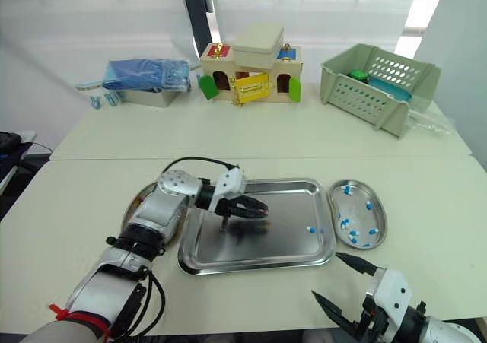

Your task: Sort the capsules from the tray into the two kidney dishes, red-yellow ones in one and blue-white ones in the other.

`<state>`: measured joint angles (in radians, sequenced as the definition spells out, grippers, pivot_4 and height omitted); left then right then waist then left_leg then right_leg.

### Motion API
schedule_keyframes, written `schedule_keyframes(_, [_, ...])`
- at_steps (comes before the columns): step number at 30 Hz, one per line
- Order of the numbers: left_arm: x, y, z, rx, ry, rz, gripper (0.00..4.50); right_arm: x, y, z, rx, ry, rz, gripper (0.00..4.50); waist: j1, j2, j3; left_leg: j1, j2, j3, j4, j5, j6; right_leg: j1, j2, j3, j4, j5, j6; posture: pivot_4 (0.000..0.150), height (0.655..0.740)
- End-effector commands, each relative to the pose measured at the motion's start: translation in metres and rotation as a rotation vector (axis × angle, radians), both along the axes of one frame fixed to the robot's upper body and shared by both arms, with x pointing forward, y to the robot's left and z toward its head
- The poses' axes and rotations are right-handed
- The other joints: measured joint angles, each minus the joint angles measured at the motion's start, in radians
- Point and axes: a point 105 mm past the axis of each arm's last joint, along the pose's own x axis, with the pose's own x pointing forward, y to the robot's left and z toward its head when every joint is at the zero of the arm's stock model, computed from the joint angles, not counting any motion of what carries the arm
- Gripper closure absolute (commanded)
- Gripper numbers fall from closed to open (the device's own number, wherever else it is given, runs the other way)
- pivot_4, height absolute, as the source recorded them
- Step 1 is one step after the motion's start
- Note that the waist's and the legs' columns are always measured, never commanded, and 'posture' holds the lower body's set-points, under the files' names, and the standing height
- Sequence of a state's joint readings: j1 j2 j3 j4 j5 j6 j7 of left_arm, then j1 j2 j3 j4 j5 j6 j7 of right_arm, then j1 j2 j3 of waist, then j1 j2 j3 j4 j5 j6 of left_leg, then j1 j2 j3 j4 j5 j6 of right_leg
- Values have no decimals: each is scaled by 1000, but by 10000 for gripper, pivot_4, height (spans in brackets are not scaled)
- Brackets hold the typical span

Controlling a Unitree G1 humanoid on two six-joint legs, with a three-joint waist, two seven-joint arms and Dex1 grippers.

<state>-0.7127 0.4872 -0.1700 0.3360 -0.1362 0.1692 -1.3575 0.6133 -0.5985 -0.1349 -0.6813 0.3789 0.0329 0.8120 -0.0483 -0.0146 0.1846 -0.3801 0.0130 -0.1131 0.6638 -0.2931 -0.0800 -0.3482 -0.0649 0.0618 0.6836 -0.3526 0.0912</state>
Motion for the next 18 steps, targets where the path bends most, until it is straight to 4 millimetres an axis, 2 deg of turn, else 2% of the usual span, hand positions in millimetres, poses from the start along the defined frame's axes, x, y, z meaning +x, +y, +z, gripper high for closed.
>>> schedule_keyframes(1, [-1, 24, 35, -83, -70, 144, 41843, 0, 3, 15, 7, -41, 57, 0, -3, 1, 0, 0, 0, 0, 0, 0, 0, 0, 0, 0, 0, 0, 0, 1500, 7400])
schedule_keyframes(2, [-2, 32, 38, -88, -75, 183, 41843, 0, 3, 15, 4, -40, 66, 0, -2, 1, -1, 0, 0, -1, 0, 0, 0, 1, 0, 0, 0, 0, 0, 1500, 7400])
schedule_keyframes(6, [-6, 85, 43, -81, -75, 434, 41843, 5, 2, 17, 0, -38, 117, 0, -3, 1, -1, 1, 0, 0, 0, 0, 0, 1, 0, 0, -1, 0, 0, 1500, 7400])
schedule_keyframes(7, [-8, 92, 43, -84, -68, 468, 41843, 7, 2, 18, 1, -38, 125, 0, -3, 1, -1, 1, 0, -1, 0, 0, 0, 1, 0, 0, 0, 0, 0, 1500, 7400])
schedule_keyframes(11, [-17, 130, 34, -59, -65, 657, 41843, 12, 4, 20, 2, -40, 172, 0, -1, 1, -1, 1, 0, 0, 0, 0, 0, 1, 0, 0, -1, 0, 0, 1500, 7400])
schedule_keyframes(18, [-29, 161, 21, -39, -43, 816, 41843, 15, 5, 20, 2, -38, 226, 0, 16, 1, -1, 0, 0, 0, 0, 0, 0, 2, -1, -1, -1, 0, 0, 1500, 7400])
